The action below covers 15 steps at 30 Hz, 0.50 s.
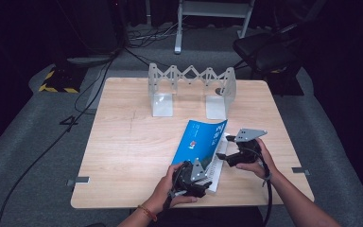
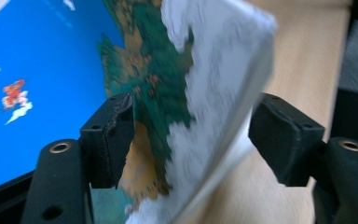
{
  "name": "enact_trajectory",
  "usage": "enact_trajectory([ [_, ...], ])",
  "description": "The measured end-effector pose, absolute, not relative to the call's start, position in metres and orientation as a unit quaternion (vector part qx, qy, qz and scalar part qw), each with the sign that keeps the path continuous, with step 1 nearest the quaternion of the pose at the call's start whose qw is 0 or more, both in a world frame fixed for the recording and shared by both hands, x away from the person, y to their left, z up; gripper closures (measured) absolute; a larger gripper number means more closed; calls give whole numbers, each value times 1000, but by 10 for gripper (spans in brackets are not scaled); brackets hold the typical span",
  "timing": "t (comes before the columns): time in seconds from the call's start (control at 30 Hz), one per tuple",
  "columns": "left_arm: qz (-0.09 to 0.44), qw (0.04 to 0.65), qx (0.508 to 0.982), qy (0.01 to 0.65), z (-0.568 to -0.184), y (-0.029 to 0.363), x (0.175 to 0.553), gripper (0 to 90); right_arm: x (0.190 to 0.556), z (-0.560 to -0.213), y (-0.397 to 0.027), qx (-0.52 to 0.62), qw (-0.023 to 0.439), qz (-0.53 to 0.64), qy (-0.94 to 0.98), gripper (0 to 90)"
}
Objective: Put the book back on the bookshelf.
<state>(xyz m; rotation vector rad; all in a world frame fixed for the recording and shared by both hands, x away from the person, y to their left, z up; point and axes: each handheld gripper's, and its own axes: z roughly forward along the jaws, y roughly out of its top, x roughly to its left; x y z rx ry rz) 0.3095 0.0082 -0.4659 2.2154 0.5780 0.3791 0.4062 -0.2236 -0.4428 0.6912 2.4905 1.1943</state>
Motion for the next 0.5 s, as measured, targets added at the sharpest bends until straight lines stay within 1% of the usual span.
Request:
enact_trajectory([
  [0.03, 163, 395, 873, 233, -466, 7, 309, 346, 406, -442, -223, 241, 147, 415, 865, 181],
  [0.1, 178, 390, 872, 235, -466, 10, 310, 445, 407, -441, -222, 241, 146, 417, 864, 180],
  [0.17, 172, 403, 867, 236, -465, 16, 311, 508, 407, -441, -222, 243, 145, 419, 863, 180],
  [0.23, 179, 415, 862, 229, -462, 26, 310, 611, 409, -442, -222, 253, 137, 427, 857, 181],
  [0.4, 173, 437, 851, 235, -452, 50, 316, 748, 412, -446, -226, 255, 118, 442, 852, 173],
  [0.47, 171, 433, 854, 232, -450, 58, 317, 761, 407, -447, -226, 244, 136, 438, 854, 246],
  [0.5, 169, 434, 854, 232, -450, 61, 317, 762, 403, -445, -227, 235, 142, 438, 856, 243],
])
